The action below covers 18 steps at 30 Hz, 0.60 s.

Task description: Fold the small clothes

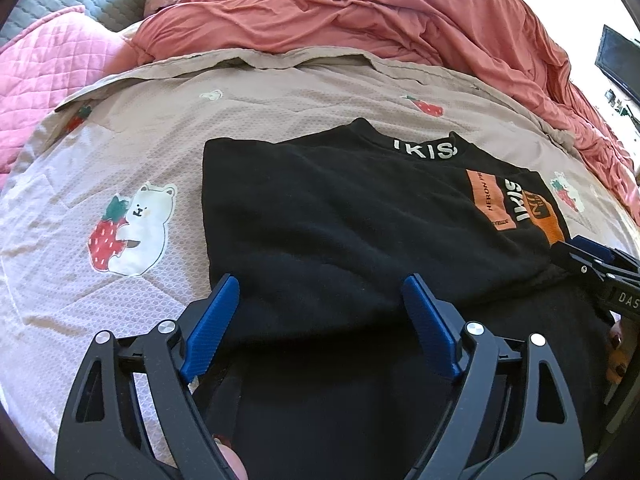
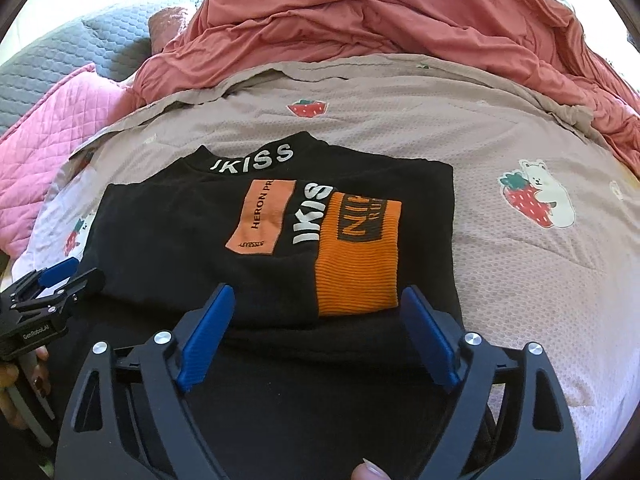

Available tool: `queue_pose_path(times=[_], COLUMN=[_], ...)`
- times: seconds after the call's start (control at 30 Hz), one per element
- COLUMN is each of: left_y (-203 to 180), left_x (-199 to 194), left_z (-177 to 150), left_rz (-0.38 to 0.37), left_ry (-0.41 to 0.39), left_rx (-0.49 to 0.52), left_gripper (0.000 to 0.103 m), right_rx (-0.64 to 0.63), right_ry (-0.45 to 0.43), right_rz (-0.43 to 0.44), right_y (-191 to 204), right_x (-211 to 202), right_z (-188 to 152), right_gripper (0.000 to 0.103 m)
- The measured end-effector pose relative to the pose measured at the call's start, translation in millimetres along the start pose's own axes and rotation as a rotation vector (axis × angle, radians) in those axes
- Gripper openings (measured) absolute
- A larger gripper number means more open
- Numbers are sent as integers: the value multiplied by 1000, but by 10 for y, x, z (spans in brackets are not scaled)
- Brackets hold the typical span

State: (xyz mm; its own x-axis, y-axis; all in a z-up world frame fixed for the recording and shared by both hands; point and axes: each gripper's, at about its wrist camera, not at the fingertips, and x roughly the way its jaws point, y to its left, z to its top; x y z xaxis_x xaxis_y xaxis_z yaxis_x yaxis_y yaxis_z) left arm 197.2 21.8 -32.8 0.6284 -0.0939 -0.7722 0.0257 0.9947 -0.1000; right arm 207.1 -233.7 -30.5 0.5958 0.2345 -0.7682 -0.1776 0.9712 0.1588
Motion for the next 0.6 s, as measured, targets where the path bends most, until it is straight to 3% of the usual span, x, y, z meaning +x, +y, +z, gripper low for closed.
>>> queue_pose_path(times=[0.23, 0.6], left_y=[17, 76], left_x=[-29, -164], left_z=[17, 55], left_rz=[10, 32], left_ry=[-8, -49], left_rx=[-6, -18], left_gripper=[87, 93], right_rx=[7, 33], right_ry=[-6, -11], right_rz=[6, 16], right_y=[28, 10], right_x=[-36, -84], right_z=[-5, 2], right_gripper=[95, 98])
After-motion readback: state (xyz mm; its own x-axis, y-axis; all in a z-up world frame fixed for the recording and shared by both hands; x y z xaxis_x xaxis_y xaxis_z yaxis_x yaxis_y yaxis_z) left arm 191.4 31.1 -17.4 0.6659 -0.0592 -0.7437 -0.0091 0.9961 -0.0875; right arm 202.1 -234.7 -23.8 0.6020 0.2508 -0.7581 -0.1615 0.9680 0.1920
